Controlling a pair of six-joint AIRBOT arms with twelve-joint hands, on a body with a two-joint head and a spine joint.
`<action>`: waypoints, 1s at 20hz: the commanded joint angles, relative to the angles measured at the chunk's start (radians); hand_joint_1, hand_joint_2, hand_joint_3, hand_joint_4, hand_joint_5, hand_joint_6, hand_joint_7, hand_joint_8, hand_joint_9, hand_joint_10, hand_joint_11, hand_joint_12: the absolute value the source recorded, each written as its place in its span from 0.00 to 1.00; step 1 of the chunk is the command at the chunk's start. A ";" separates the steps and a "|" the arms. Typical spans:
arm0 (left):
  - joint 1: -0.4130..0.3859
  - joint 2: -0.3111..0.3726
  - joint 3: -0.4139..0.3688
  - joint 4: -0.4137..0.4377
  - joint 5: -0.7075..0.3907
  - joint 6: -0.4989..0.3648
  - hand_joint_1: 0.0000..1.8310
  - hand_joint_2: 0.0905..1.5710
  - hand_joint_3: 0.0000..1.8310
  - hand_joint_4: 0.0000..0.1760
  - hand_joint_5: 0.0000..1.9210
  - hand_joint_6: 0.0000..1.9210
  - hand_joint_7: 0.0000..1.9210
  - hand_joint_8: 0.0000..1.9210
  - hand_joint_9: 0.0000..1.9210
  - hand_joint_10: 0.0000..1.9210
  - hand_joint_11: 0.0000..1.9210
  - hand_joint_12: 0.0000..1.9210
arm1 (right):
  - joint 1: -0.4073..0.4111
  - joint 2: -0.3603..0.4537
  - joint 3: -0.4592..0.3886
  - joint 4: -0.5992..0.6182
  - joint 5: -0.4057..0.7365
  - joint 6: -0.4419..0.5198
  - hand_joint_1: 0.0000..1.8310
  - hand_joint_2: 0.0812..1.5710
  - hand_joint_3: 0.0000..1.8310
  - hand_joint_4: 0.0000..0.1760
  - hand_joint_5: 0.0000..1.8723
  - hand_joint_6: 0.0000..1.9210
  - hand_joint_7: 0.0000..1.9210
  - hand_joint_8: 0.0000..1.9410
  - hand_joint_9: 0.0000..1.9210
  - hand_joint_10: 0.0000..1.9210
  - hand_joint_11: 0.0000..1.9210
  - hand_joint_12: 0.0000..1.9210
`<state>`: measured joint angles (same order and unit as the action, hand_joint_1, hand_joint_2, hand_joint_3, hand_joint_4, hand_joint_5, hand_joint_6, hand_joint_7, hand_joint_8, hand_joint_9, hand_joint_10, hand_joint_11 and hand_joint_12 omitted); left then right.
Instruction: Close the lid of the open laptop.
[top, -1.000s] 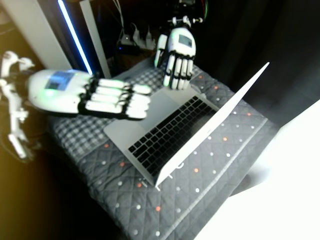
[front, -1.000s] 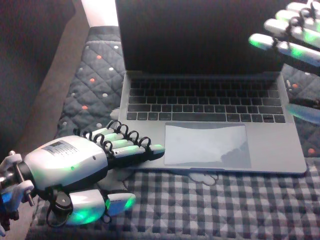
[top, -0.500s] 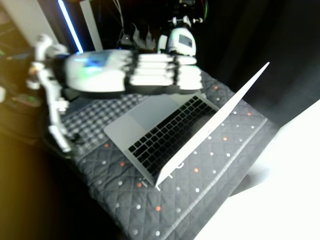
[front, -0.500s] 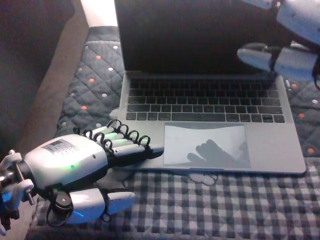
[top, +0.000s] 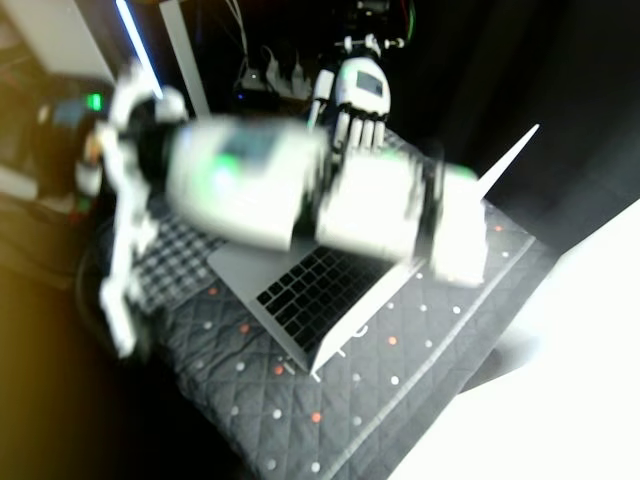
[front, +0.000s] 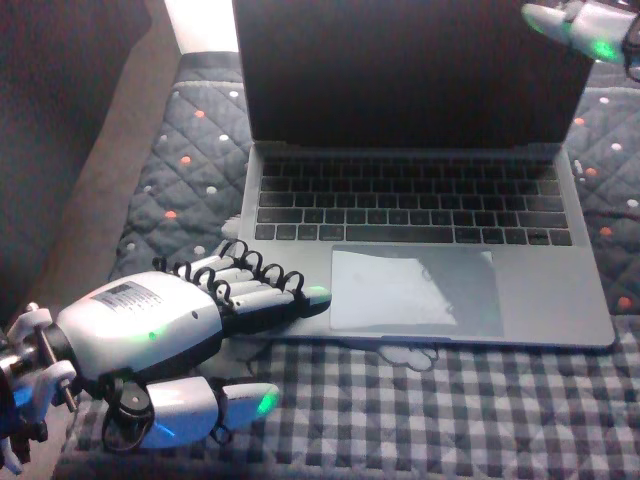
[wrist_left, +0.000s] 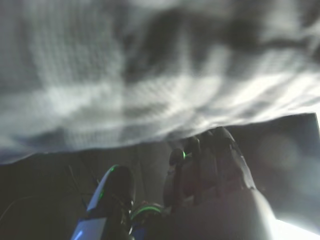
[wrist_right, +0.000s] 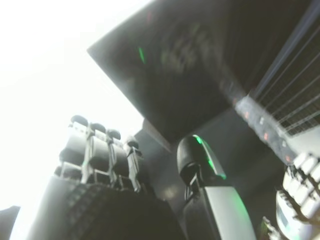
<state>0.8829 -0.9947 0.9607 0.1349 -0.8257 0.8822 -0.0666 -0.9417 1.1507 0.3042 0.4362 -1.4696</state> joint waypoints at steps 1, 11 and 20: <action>0.002 -0.010 0.002 0.003 -0.048 -0.014 0.15 0.92 0.00 0.29 0.11 0.00 0.13 0.00 0.07 0.06 0.00 0.32 | 0.013 0.006 0.006 -0.007 0.105 -0.005 0.32 0.86 0.00 0.00 0.00 0.00 0.00 0.00 0.00 0.00 0.00 0.00; 0.010 -0.015 0.002 -0.009 -0.065 -0.024 0.16 0.93 0.00 0.33 0.11 0.00 0.12 0.00 0.07 0.04 0.00 0.27 | 0.012 0.013 -0.024 -0.037 0.072 -0.002 0.36 0.82 0.00 0.00 0.02 0.68 0.06 0.55 0.08 0.72 0.00 0.99; 0.065 0.048 -0.022 -0.118 -0.176 -0.014 0.25 0.89 0.00 0.42 0.11 0.00 0.13 0.00 0.08 0.07 0.00 0.42 | -0.134 0.142 -0.160 -0.669 0.229 0.657 0.28 0.79 0.00 0.00 0.00 0.65 0.07 0.68 0.12 0.81 0.05 0.97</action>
<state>0.9531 -0.9470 0.9329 0.0219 -0.9150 0.8692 -0.2279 -0.8055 0.9863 -0.3927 0.5602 -0.7918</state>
